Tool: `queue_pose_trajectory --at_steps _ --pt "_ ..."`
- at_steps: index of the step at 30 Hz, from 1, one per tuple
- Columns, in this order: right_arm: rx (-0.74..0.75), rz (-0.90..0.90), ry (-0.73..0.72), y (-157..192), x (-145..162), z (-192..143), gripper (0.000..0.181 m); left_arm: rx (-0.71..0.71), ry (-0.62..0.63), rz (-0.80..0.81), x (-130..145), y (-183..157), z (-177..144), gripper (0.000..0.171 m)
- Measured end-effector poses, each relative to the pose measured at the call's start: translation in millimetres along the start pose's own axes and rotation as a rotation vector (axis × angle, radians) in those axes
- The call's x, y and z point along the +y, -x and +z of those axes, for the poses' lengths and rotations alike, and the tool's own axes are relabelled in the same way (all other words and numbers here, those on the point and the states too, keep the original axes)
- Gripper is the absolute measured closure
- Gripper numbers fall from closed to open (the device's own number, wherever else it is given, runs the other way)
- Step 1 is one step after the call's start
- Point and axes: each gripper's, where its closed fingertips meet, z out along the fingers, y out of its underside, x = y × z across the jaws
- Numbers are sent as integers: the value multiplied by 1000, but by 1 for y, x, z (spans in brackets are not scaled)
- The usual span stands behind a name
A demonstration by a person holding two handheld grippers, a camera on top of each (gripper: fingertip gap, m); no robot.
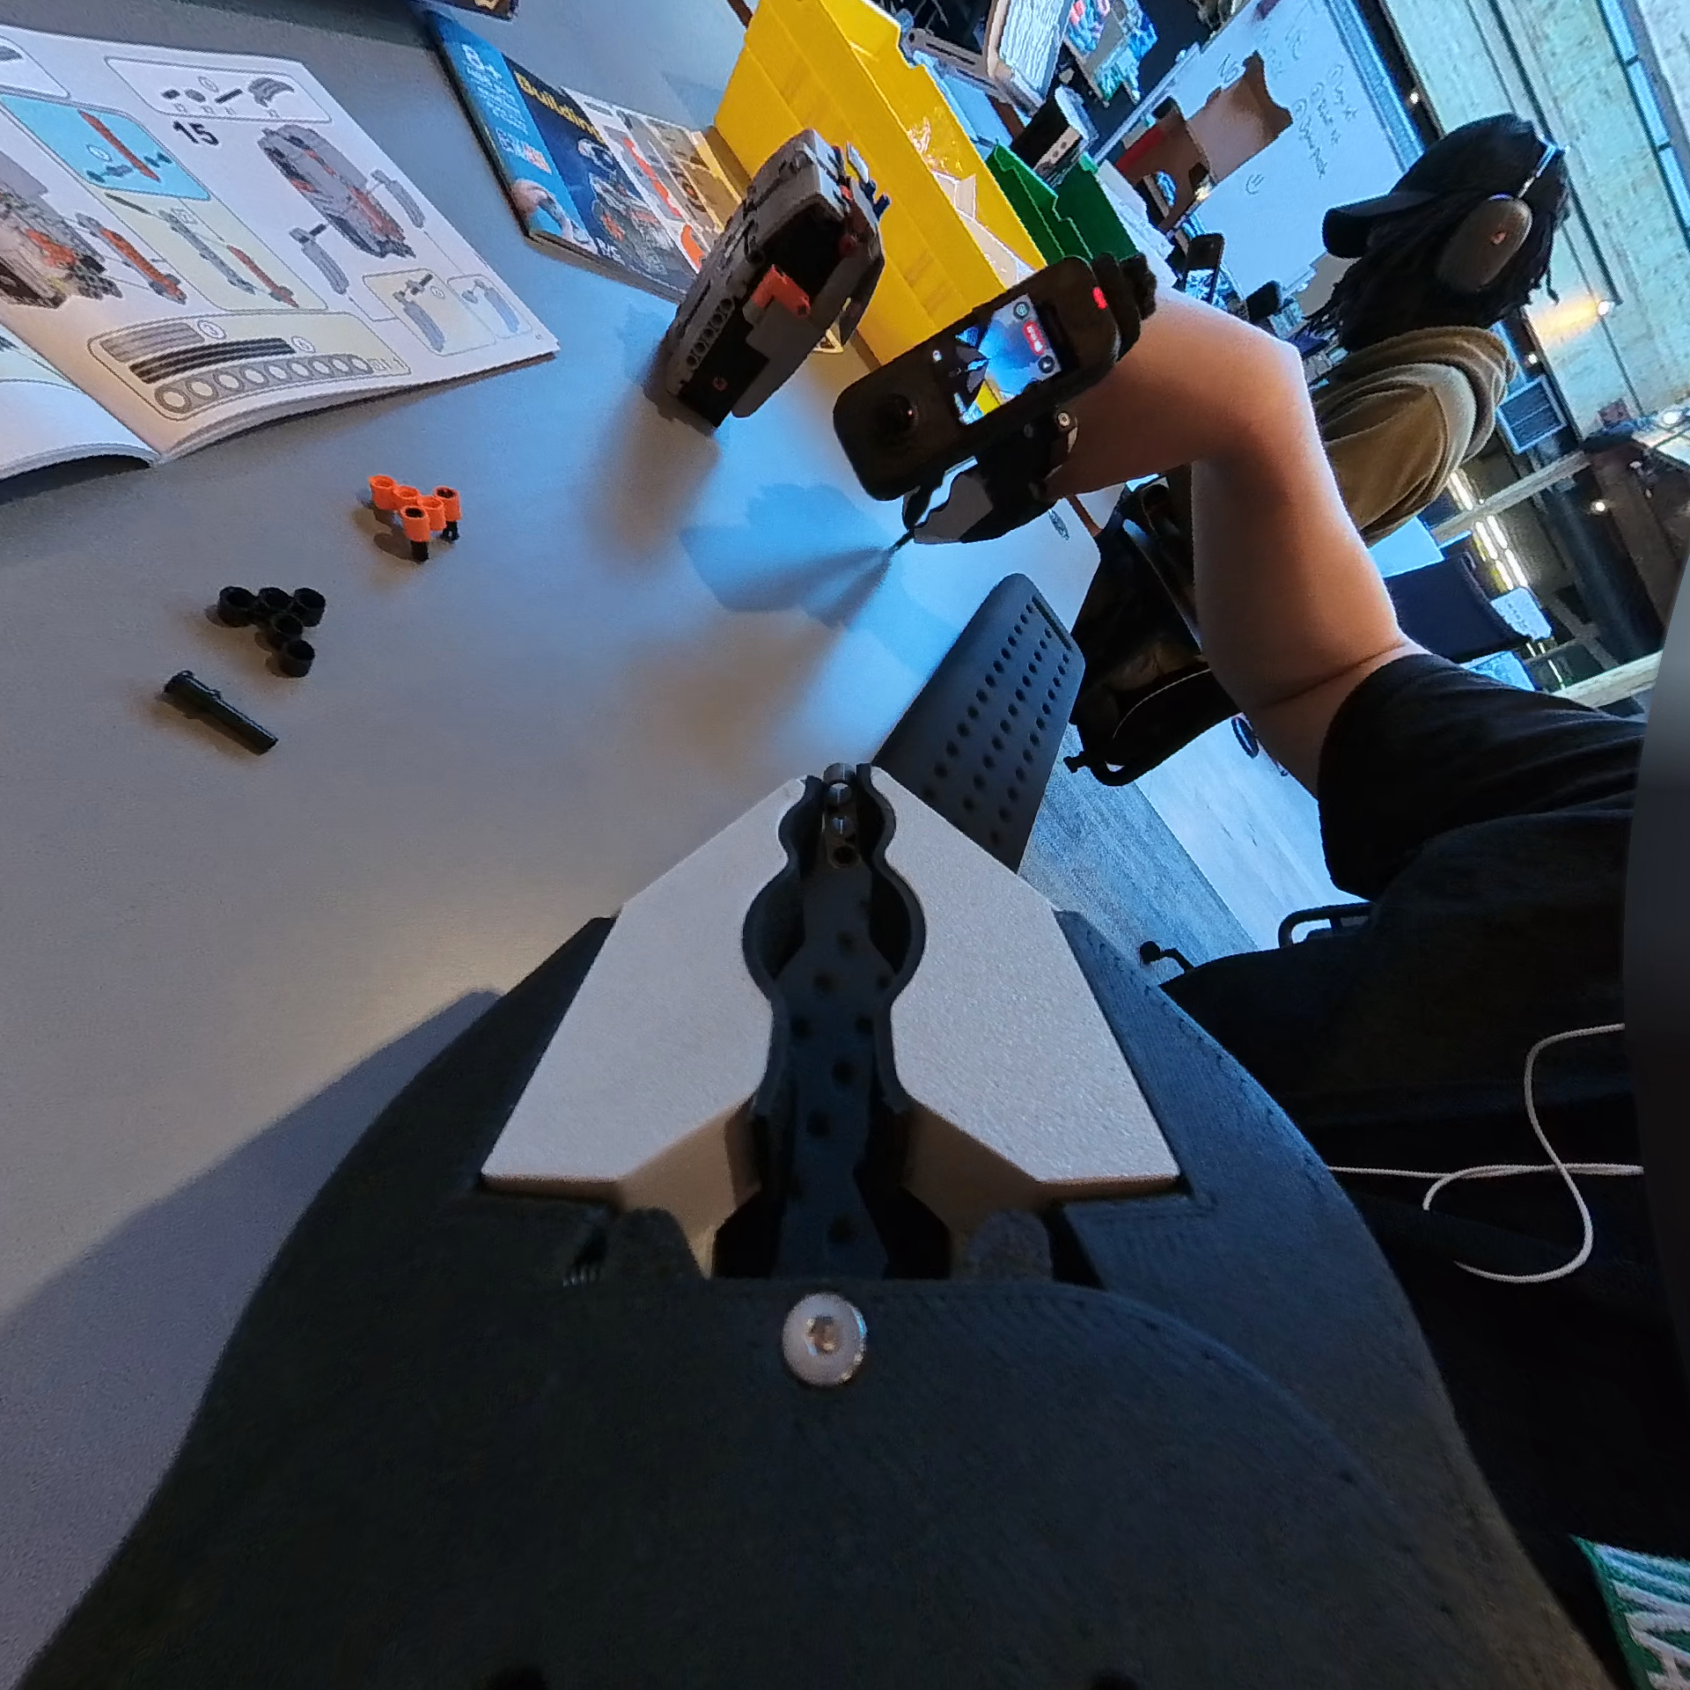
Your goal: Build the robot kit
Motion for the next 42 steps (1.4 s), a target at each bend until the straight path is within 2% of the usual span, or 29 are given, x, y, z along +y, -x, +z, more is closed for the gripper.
queue_pose_trajectory --at_steps 17,27,42 --pt "1 -14 14 0 -3 -3 177 -1 4 -9 3 2 1 168" --pt "16 -24 174 -4 10 -2 178 -4 -7 -9 4 1 -4 168" --pt "6 -26 231 0 4 3 178 -6 -19 -17 3 3 -8 168"
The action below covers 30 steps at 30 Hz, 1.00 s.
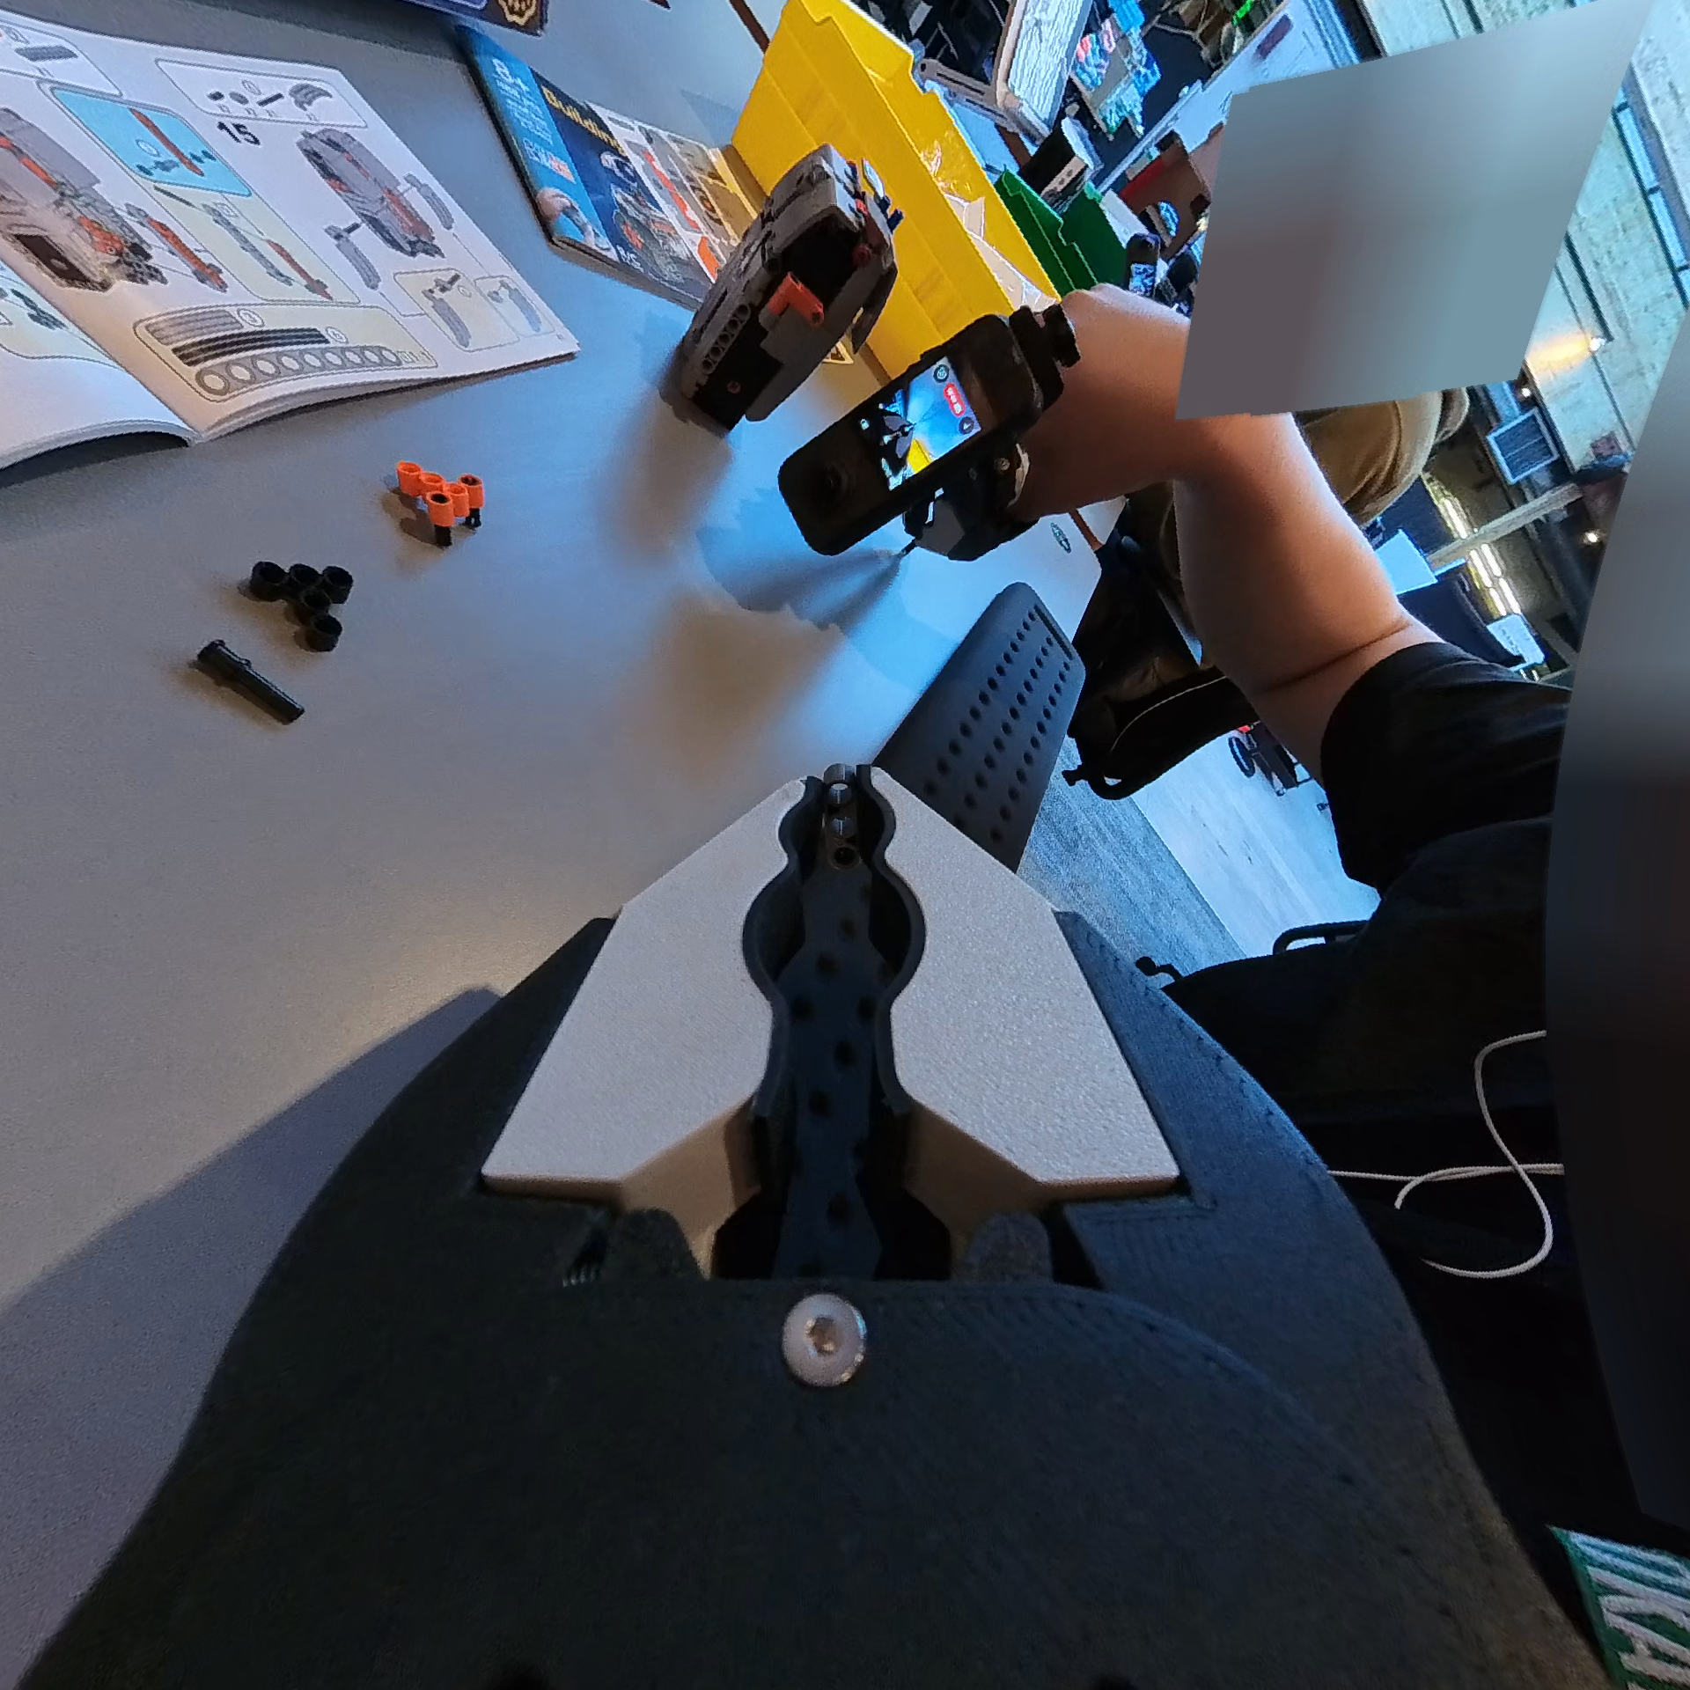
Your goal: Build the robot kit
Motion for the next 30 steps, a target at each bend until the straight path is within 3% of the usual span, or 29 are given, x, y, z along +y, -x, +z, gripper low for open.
queue_pose_trajectory --at_steps 23,30 --pt "-11 -7 -15 1 0 0 167 7 -3 0 0 -1 0 168" --pt "-21 31 -144 -3 7 -14 157 -1 -16 -9 -1 2 -4 168"
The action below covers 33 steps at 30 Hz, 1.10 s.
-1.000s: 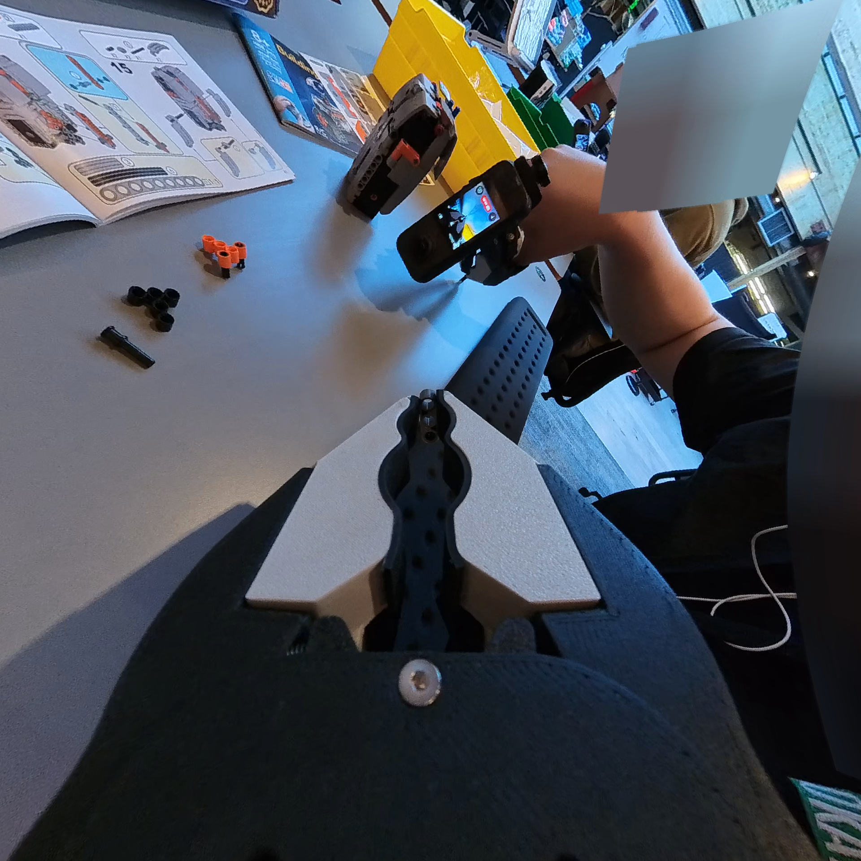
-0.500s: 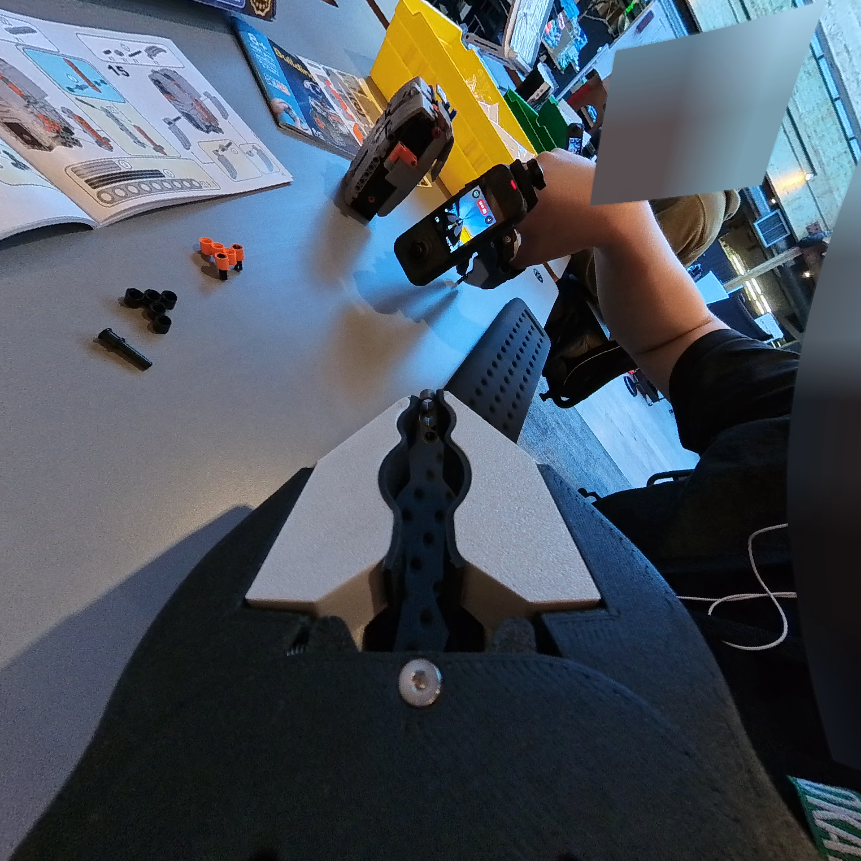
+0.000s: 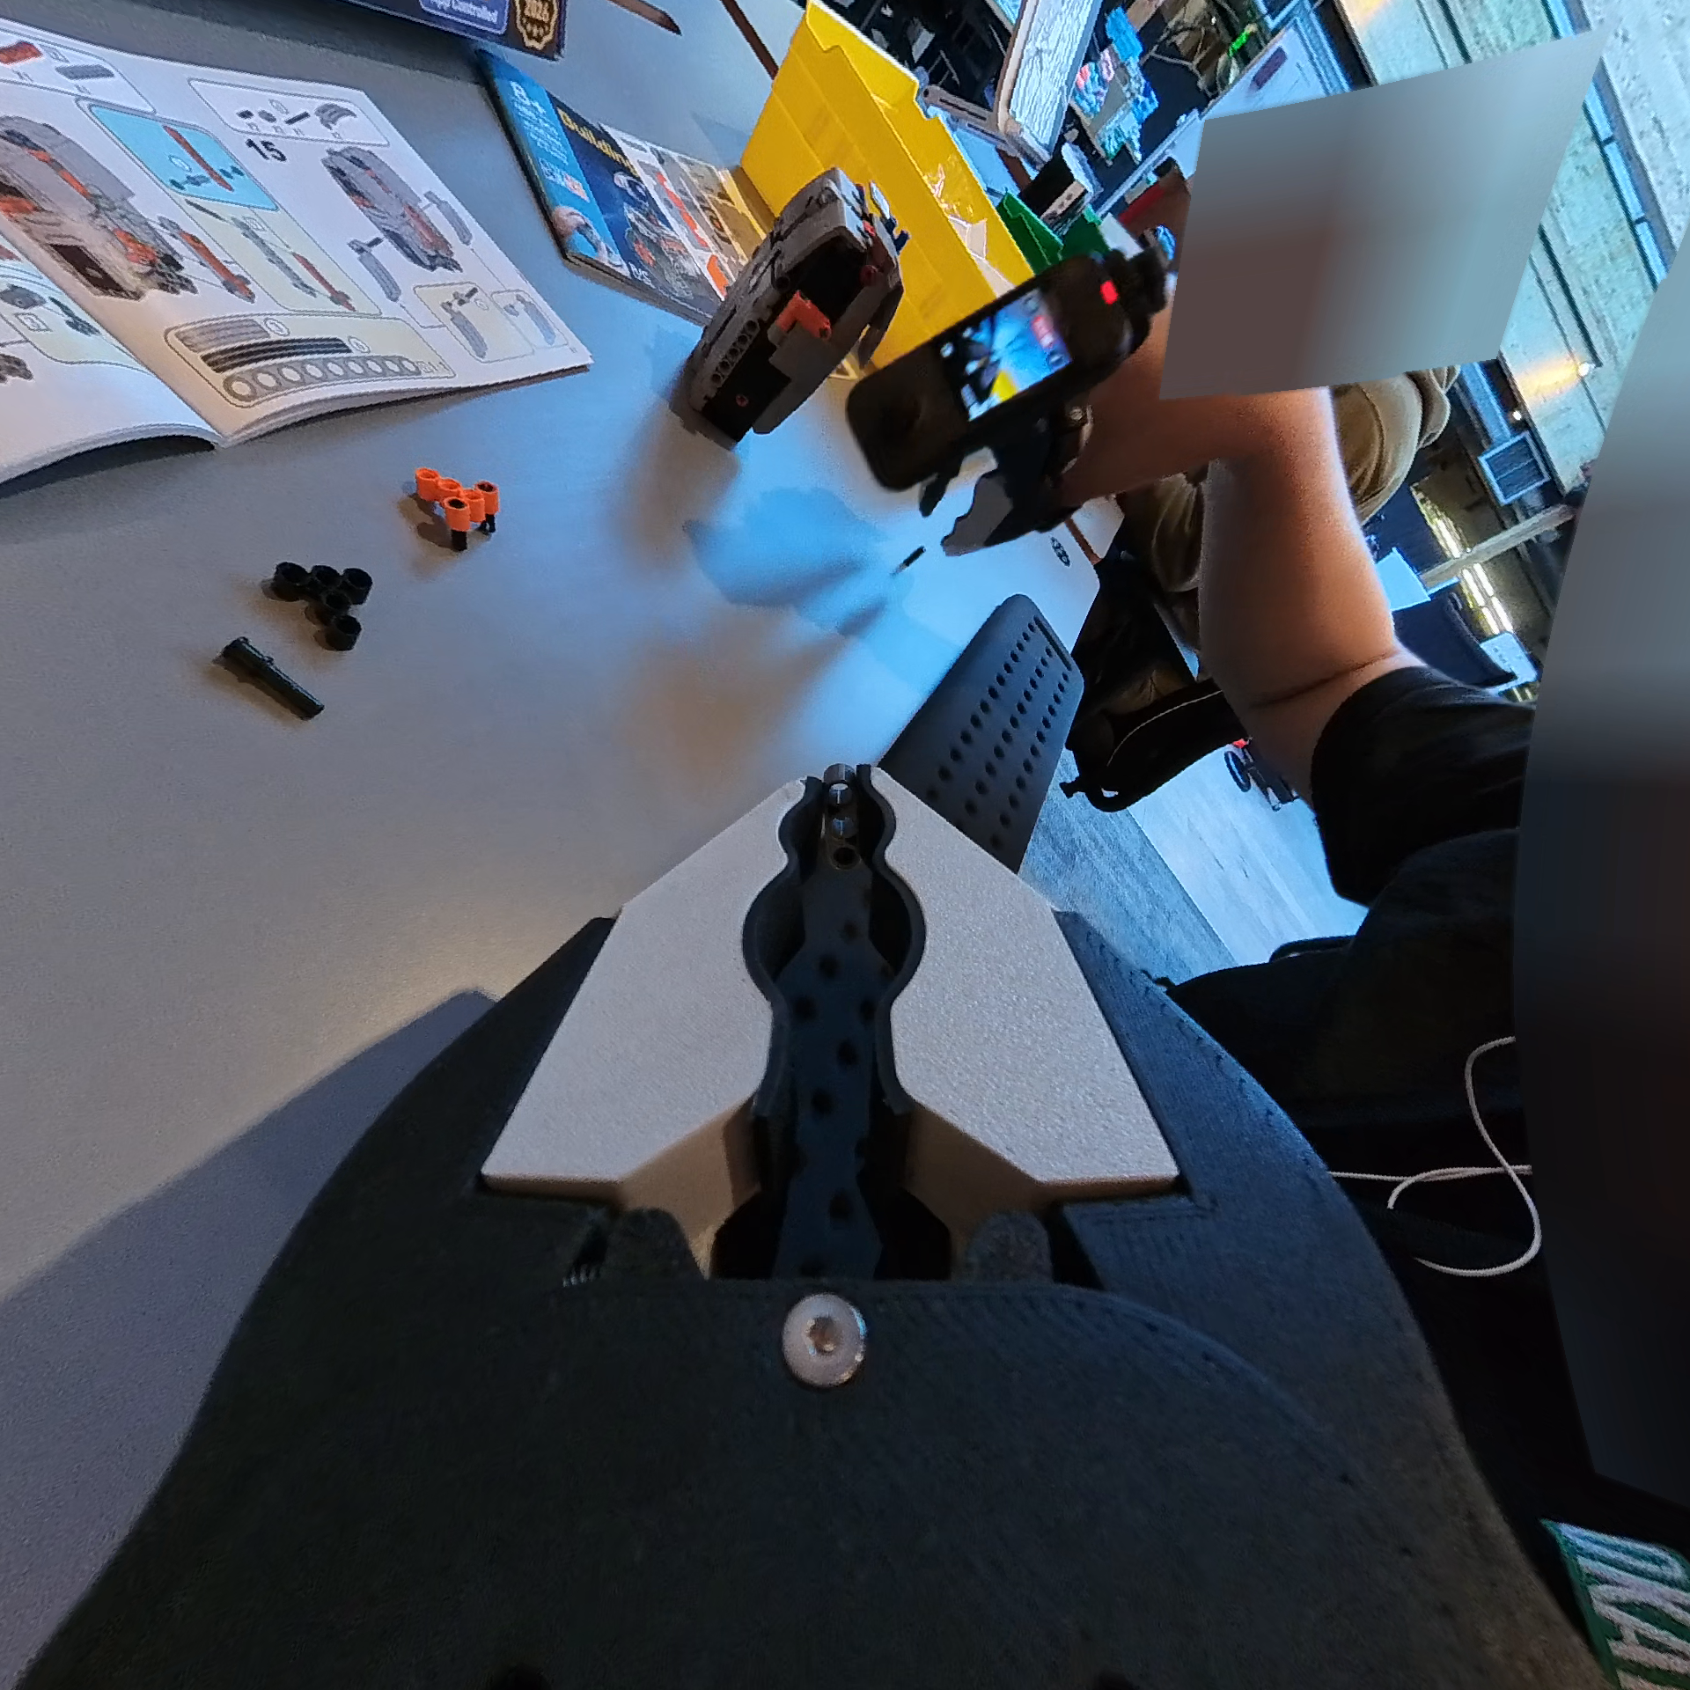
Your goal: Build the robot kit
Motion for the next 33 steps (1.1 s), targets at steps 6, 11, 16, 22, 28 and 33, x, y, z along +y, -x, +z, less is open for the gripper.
queue_pose_trajectory --at_steps 6,11,16,22,28,33 --pt "-109 124 -592 0 2 -34 160 6 -6 -2 1 1 -2 168" --pt "-51 73 -1022 -7 0 -32 165 12 -1 -1 1 1 -2 168" --pt "-15 56 -1024 3 -8 -18 166 13 -10 -8 -1 1 -2 168" --pt "-24 45 -950 4 -10 -1 163 9 0 -4 0 -1 -1 168" --pt "-25 40 -918 3 -12 6 165 6 -6 -9 -2 1 -2 168" --pt "-35 37 -911 3 -13 9 168 6 -1 -7 -2 0 -1 168"
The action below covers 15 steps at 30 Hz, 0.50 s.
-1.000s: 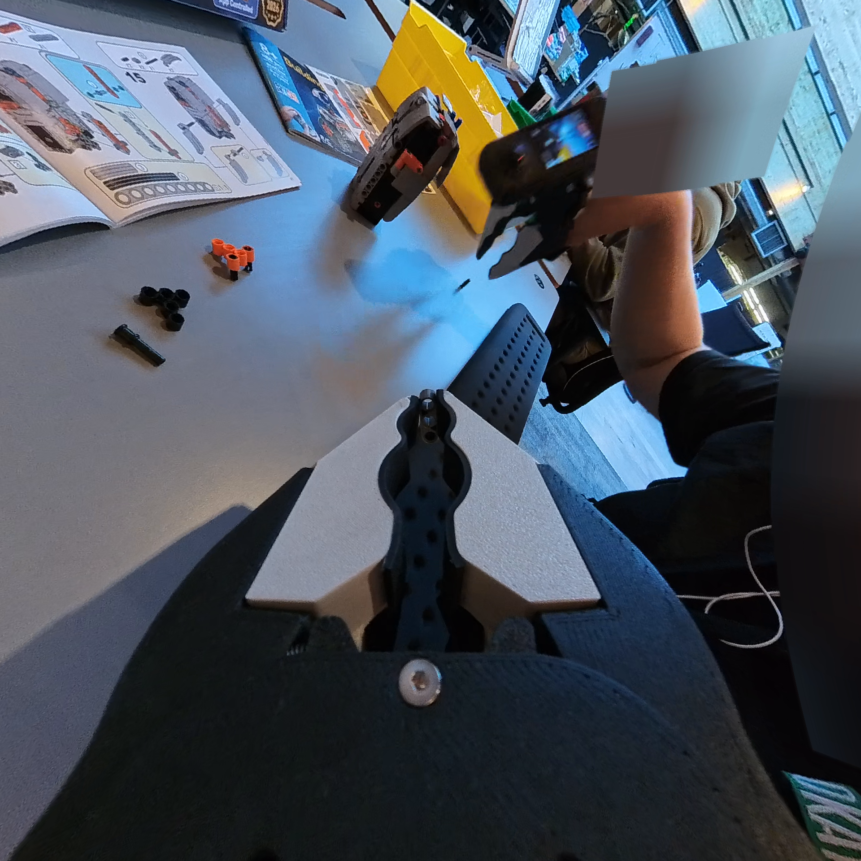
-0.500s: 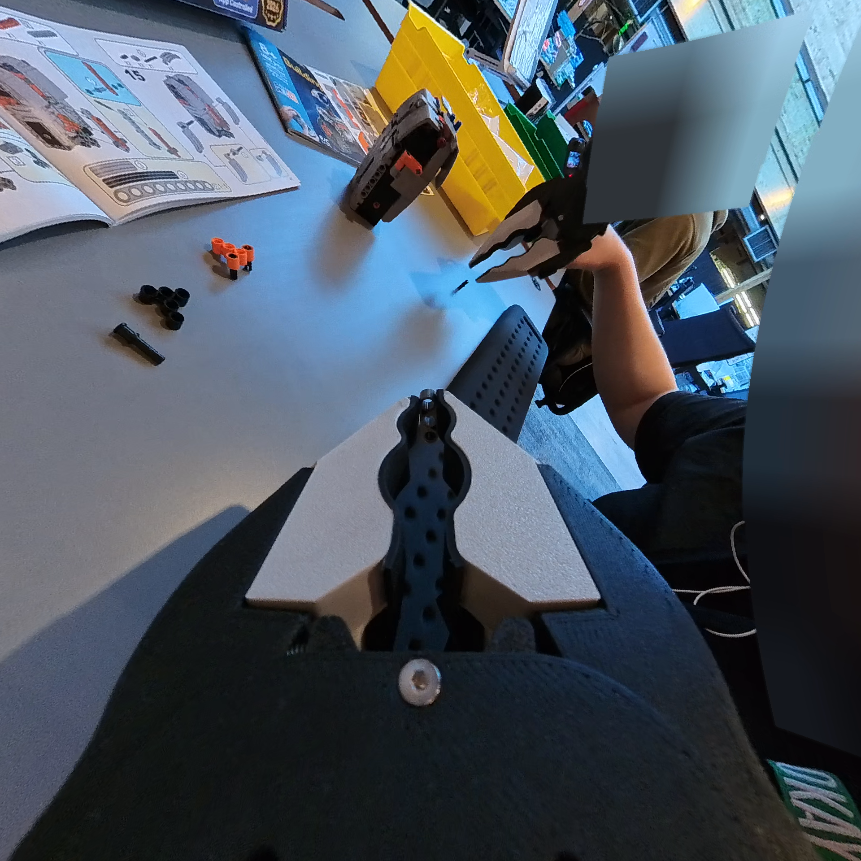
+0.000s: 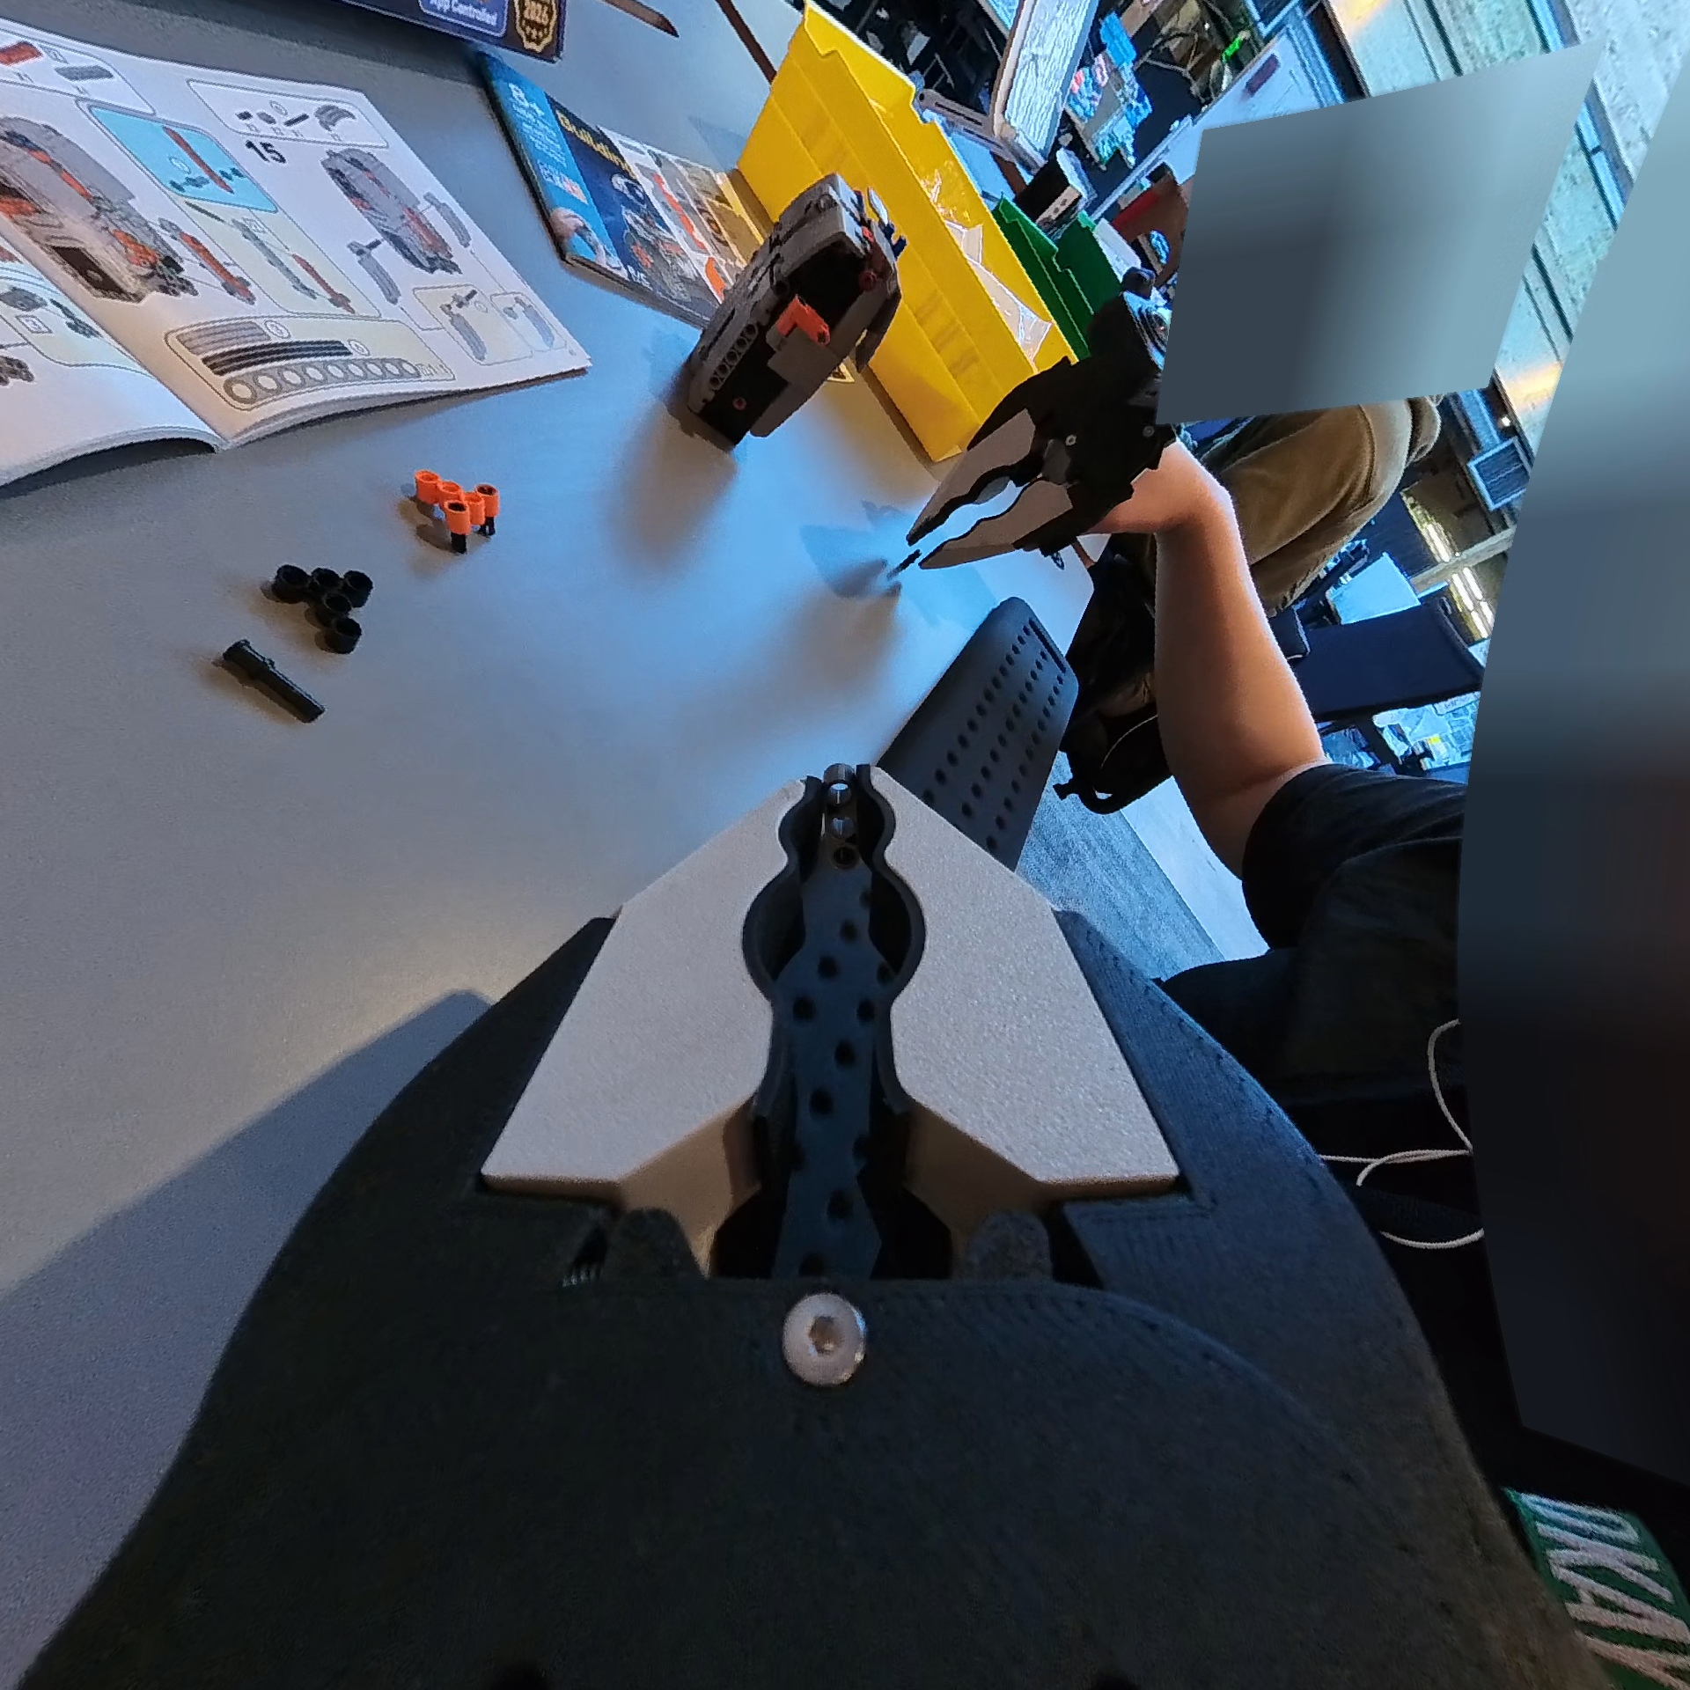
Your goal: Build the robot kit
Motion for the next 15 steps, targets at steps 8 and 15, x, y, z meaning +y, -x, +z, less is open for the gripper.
queue_pose_trajectory --at_steps 8,15 --pt "-11 2 2 0 1 1 171 1 1 -1 0 0 1 168" --pt "-15 7 1 -1 1 3 171 0 5 -8 1 3 3 168"
